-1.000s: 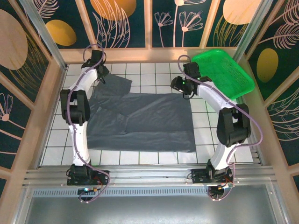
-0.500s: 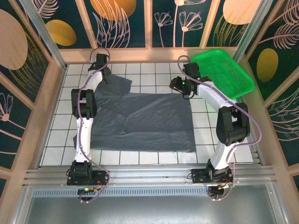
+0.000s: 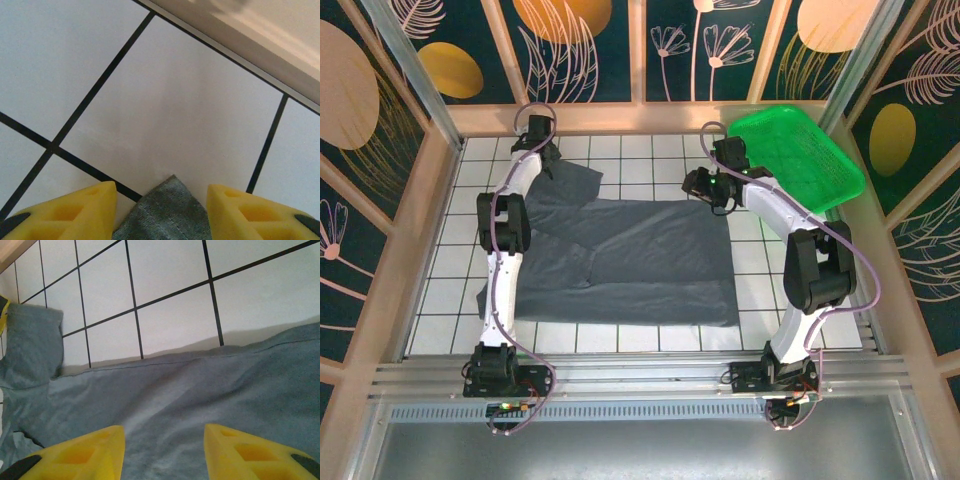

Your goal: Fold and stack the t-shirts

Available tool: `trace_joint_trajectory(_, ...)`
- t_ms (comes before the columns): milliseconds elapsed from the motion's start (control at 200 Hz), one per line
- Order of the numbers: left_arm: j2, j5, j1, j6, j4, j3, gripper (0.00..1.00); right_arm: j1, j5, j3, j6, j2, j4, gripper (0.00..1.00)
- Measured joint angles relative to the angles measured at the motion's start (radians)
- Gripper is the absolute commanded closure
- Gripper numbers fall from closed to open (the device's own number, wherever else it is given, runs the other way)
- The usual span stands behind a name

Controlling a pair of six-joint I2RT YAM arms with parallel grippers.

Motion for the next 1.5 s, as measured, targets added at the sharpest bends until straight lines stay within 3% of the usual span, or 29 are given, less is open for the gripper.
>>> trace_joint_trajectory(395, 0.006, -0.008, -0.028, -0.032, -0.117, 0.045, 1.0, 0.0, -0.008, -0.008, 0.005, 0.0, 0.027, 0.55)
trace_joint_trajectory(556, 0.006, -0.002, -0.051, -0.03, -0.141, 0.053, 1.0, 0.0, 0.024, -0.008, 0.011, 0.0, 0.026, 0.56)
trace_joint_trajectory(736, -0.046, -0.019, -0.061, -0.034, -0.153, -0.02, 1.0, -0.005, 0.162, -0.008, 0.058, 0.024, 0.009, 0.56)
trace_joint_trajectory(1026, -0.15, -0.035, -0.049, -0.042, -0.178, -0.119, 1.0, -0.058, 0.323, 0.058, 0.102, 0.2, -0.074, 0.56)
trace_joint_trajectory(1316, -0.199, 0.021, -0.023, -0.03, -0.165, -0.138, 1.0, -0.071, 0.375, 0.192, 0.055, 0.32, -0.093, 0.57)
trace_joint_trajectory(1501, -0.2, 0.062, -0.023, -0.029, -0.151, -0.149, 1.0, -0.077, 0.378, 0.208, 0.037, 0.365, -0.098, 0.64)
